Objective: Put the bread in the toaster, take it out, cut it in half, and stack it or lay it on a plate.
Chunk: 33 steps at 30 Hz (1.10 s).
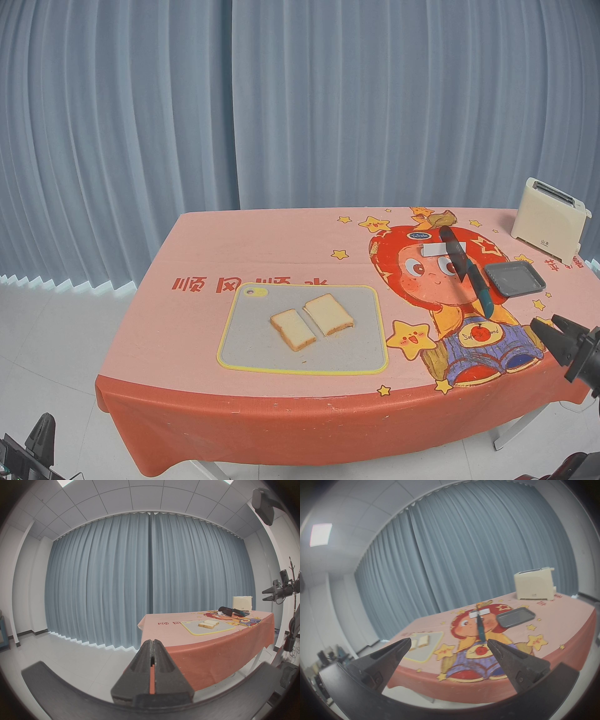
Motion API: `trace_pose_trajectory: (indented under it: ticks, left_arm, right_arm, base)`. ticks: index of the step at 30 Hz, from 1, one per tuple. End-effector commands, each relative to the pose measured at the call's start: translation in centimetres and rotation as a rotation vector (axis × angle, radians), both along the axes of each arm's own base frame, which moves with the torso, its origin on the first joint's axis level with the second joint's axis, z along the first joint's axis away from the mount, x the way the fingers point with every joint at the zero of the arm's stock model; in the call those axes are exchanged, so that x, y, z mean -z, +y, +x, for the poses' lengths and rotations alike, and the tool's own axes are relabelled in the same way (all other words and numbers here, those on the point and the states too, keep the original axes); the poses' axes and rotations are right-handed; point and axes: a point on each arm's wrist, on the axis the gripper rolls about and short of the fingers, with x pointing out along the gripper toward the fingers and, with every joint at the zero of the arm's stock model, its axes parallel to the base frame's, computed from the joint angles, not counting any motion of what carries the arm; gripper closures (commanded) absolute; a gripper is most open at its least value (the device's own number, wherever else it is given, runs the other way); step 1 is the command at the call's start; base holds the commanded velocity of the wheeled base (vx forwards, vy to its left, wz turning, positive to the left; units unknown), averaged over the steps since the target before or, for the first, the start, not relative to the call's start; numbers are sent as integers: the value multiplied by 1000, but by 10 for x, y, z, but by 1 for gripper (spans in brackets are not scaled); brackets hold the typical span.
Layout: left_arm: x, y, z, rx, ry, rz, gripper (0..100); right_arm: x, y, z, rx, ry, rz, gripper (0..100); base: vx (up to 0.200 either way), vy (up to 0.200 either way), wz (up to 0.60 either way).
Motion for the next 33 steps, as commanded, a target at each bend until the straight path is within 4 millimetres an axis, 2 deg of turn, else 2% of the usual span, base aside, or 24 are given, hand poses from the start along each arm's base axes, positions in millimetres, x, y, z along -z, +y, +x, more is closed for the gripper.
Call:
trace_pose_trajectory:
  ticks: [1, 3, 10, 17, 27, 31, 33]
  left_arm:
    - [5, 0, 0, 1, 1, 0, 100]
    - [5, 0, 0, 1, 1, 0, 100]
    - [5, 0, 0, 1, 1, 0, 100]
    - [5, 0, 0, 1, 1, 0, 100]
    - [5, 0, 0, 1, 1, 0, 100]
    - [5, 0, 0, 1, 1, 0, 100]
    - [5, 0, 0, 1, 1, 0, 100]
  right_arm:
    - [13, -6, -44, -152, -83, 128, 0]
    - [17, -7, -49, -195, -72, 121, 0]
    - [13, -8, -49, -170, -63, 95, 0]
    - [8, -5, -40, -194, -69, 5, 0]
    - [-3, 10, -5, -292, 7, -83, 0]
    - [-5, 13, 2, -299, 23, -91, 0]
    - [-12, 20, 14, -305, 34, -99, 0]
  base:
    - [0, 0, 0]
    - [0, 0, 0]
    - [0, 0, 0]
    - [0, 0, 0]
    - [0, 0, 0]
    - [0, 0, 0]
    - [0, 0, 0]
